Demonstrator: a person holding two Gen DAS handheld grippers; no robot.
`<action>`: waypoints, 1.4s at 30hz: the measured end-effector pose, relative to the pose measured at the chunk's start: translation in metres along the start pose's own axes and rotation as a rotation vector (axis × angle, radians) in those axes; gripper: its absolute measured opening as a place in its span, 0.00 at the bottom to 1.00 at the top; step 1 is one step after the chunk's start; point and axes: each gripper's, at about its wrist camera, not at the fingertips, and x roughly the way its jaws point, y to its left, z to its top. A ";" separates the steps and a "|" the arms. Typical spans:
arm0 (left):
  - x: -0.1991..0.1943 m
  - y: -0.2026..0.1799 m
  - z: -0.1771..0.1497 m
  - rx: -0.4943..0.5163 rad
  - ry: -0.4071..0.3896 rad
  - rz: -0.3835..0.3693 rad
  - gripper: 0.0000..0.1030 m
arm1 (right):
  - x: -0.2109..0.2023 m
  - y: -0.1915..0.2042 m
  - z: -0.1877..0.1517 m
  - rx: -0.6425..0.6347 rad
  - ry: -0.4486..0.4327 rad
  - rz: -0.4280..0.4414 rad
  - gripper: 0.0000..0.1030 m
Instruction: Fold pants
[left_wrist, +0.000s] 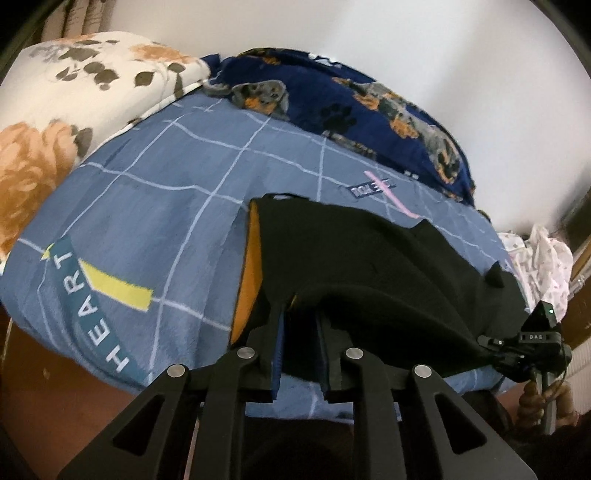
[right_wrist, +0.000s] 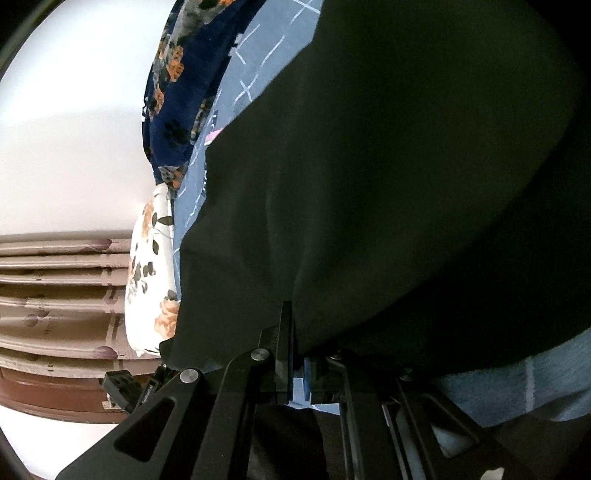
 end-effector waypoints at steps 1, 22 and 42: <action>-0.001 0.003 -0.001 -0.011 0.004 0.007 0.17 | 0.001 -0.001 -0.001 -0.002 0.002 -0.001 0.05; -0.033 0.050 -0.014 -0.287 0.120 -0.107 0.23 | 0.008 -0.002 -0.003 -0.004 0.029 0.030 0.06; 0.001 0.019 -0.015 -0.322 0.151 -0.172 0.09 | 0.009 -0.003 -0.005 0.004 0.043 0.053 0.07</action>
